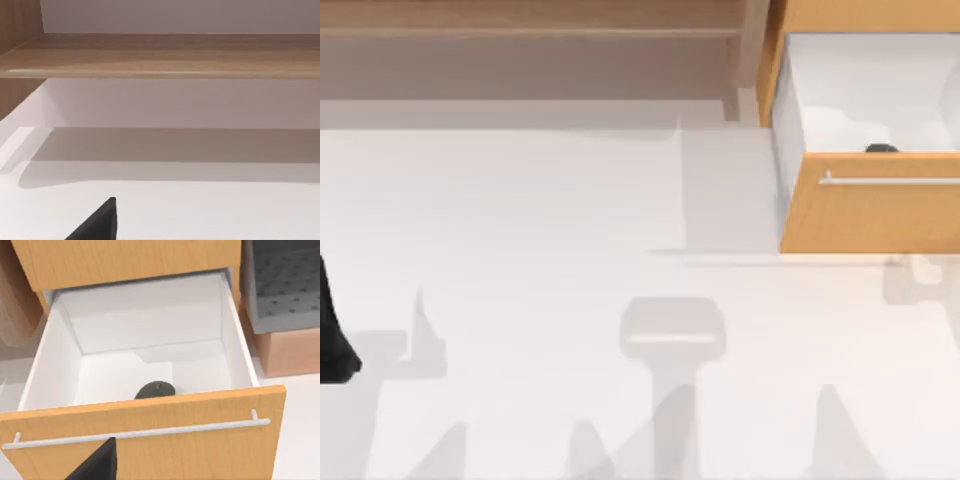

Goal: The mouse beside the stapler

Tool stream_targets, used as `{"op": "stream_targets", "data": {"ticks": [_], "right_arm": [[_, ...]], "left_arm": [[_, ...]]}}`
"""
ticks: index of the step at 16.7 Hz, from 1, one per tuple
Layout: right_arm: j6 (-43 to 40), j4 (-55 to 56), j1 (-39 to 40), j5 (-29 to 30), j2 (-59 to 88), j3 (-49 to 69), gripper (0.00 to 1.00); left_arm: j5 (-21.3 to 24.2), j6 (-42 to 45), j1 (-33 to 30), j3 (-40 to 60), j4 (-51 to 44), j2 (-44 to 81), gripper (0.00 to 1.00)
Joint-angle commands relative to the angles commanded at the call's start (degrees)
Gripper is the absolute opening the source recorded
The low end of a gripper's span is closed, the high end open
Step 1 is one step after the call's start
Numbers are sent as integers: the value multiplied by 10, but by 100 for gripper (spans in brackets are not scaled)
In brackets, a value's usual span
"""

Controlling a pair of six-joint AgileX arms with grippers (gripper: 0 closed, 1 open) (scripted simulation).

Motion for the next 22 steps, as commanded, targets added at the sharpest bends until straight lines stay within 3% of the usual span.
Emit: {"op": "stream_targets", "data": {"ticks": [13,22], "right_arm": [[163,-361,48,16,722,639,100],[232,-513,65,23,1022,900,100]], "left_arm": [[0,0,0,0,0,0,100],[0,0,0,0,0,0,100]]}}
